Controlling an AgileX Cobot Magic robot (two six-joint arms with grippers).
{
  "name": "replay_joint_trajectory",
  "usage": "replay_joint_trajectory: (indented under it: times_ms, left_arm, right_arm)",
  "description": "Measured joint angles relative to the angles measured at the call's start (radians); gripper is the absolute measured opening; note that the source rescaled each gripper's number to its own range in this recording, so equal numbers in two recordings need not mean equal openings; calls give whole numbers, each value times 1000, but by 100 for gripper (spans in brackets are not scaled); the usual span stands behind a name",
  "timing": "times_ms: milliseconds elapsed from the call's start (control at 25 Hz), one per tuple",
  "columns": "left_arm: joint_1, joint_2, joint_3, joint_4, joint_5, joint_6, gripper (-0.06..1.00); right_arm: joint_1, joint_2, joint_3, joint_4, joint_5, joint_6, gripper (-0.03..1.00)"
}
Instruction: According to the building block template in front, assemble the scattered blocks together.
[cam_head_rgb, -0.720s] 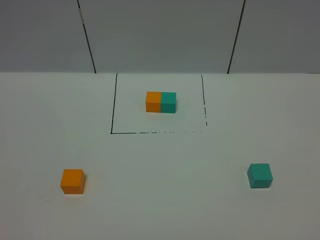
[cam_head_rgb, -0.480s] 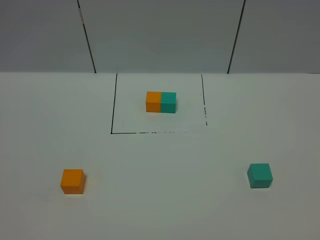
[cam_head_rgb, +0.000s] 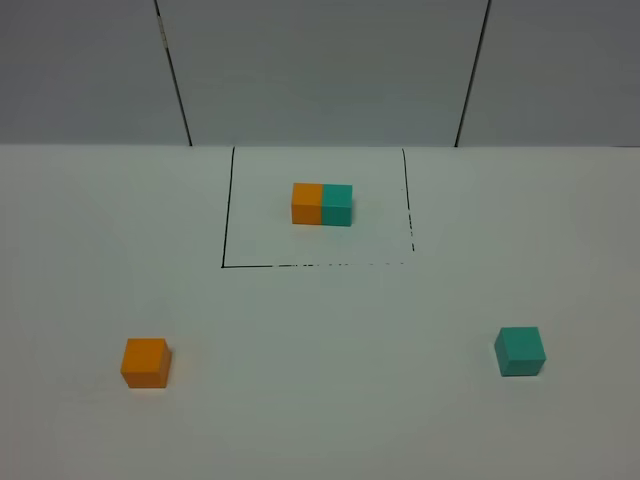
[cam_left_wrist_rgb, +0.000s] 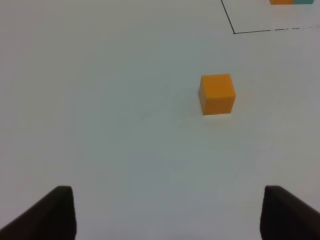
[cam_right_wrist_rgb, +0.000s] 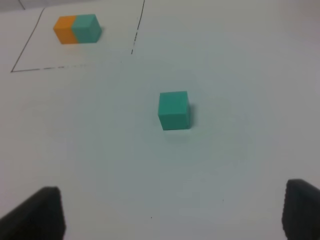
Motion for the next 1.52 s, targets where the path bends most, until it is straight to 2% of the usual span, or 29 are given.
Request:
replay_joint_trajectory:
  times_ms: [280,520,640,840,920,1000,1120,1200,1320,1440,1520]
  left_arm:
    - [0,0,0,2,0,0,59]
    - [0,11,-4,66,-9,-25,59]
    - [0,91,-34,76,-41,-46,62]
    - [0,406,-138,76,-56,-127,75]
    - [0,562,-197,68,-58,-161,77]
    - [0,713,-272,37,-58,-170,77]
    - [-6,937,-387,-55,-55,-146,77]
    - [-40,1084,-458,-108,-55,-119,77]
    - [-149,1263,-561,-110,-60,-106,77]
    - [-270,1426,-649,-28,-94,-144,77]
    - [-323,1532,-700,45,-118,-216,77]
  right_arm:
    - [0,0,0,0,0,0,74]
    - [0,0,0,0,0,0,74]
    - [0,0,0,0,0,0,74]
    - [0,0,0,0,0,0,74]
    - [0,0,0,0,0,0,74]
    - [0,0,0,0,0,0,74]
    - [0,0,0,0,0,0,74]
    - [0,0,0,0,0,0,74]
    - [0,0,0,0,0,0,74]
    - [0,0,0,0,0,0,74]
    - [0,0,0,0,0,0,74]
